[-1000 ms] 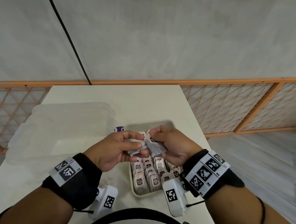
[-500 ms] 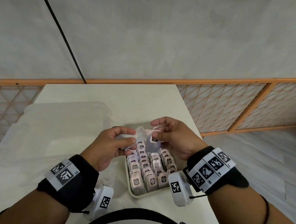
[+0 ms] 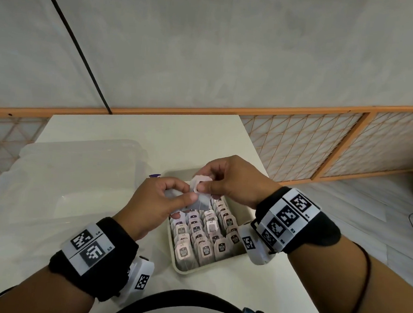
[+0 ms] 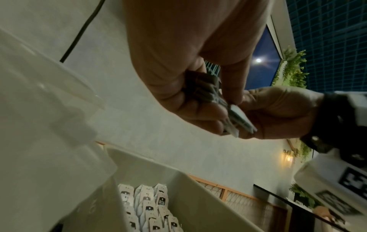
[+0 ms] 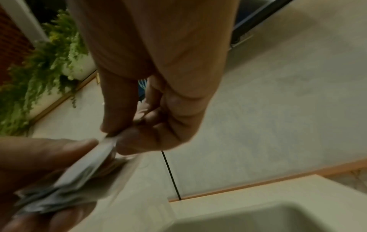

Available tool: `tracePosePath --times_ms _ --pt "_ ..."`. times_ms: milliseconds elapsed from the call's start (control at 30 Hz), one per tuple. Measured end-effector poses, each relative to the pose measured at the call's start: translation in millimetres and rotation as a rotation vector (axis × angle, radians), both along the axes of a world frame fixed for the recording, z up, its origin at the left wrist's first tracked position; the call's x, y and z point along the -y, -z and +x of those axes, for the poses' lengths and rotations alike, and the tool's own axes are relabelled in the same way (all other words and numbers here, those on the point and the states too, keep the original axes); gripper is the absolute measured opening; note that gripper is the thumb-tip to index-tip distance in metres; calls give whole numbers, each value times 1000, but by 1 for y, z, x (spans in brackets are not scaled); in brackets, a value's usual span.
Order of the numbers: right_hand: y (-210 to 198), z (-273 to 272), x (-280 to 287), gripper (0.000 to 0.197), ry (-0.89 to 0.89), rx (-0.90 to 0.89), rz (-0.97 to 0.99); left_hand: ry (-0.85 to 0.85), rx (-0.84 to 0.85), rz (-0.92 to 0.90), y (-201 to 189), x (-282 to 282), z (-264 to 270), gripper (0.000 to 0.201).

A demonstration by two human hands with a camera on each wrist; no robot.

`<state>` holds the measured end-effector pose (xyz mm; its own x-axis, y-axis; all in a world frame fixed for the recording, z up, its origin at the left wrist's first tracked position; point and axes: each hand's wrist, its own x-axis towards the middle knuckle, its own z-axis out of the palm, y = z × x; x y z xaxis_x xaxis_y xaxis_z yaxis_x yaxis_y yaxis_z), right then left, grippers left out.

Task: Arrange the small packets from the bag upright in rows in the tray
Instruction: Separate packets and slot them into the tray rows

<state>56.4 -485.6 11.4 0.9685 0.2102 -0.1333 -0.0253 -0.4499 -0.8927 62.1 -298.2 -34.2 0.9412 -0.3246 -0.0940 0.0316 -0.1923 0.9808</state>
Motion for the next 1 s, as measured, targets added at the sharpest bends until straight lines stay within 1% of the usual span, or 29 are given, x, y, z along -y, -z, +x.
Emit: tracePosePath --times_ms 100,167,233,267,333,367,400,433,467,500,533,567,600,633,700,733,767,833,867,933,1000 --pt "-2 5 14 10 -161 86 -497 0 43 110 7 0 0 6" --pt "3 7 21 8 -283 53 -769 -3 65 232 14 -2 0 6" --pt "16 10 22 3 -423 -62 -1014 7 66 324 22 -5 0 6" --pt "22 12 21 7 -498 -124 -1099 16 68 359 27 -6 0 7" --pt "44 15 22 26 -615 -248 -1231 32 78 419 35 -6 1 7" --pt "56 16 25 33 -664 -268 -1288 37 81 440 38 -7 2 7" --pt "62 14 25 39 -699 -244 -1348 39 83 459 41 -7 1 7" --pt "71 14 27 42 -727 -192 -1394 38 84 475 44 -7 2 7" --pt "72 14 26 41 -751 -179 -1429 37 84 485 45 -7 1 7" --pt "75 13 23 38 -796 -172 -1475 37 85 492 47 -7 1 7" --pt "72 11 17 35 -836 -206 -1512 42 90 501 48 -7 0 8" --pt "75 13 15 34 -913 -224 -1523 47 97 511 48 -7 1 8" --pt "74 15 10 33 -946 -237 -1516 51 108 520 48 -7 1 9" --pt "82 20 6 32 -1009 -181 -1519 55 119 529 49 -8 2 9" --pt "85 21 4 34 -1003 -219 -1463 62 134 542 50 -8 2 9" --pt "85 17 5 37 -980 -195 -1464 62 134 546 51 -8 3 9" --pt "87 14 8 39 -949 -159 -1495 62 132 547 51 -8 3 9" --pt "82 8 10 39 -969 -32 -1596 63 122 542 53 -8 3 9" --pt "80 6 11 40 -977 -5 -1606 62 117 539 53 -8 4 9" --pt "73 6 8 37 -937 -62 -1536 57 112 536 53 -9 5 9" --pt "67 11 -3 35 -963 -128 -1516 55 112 539 53 -9 6 9"
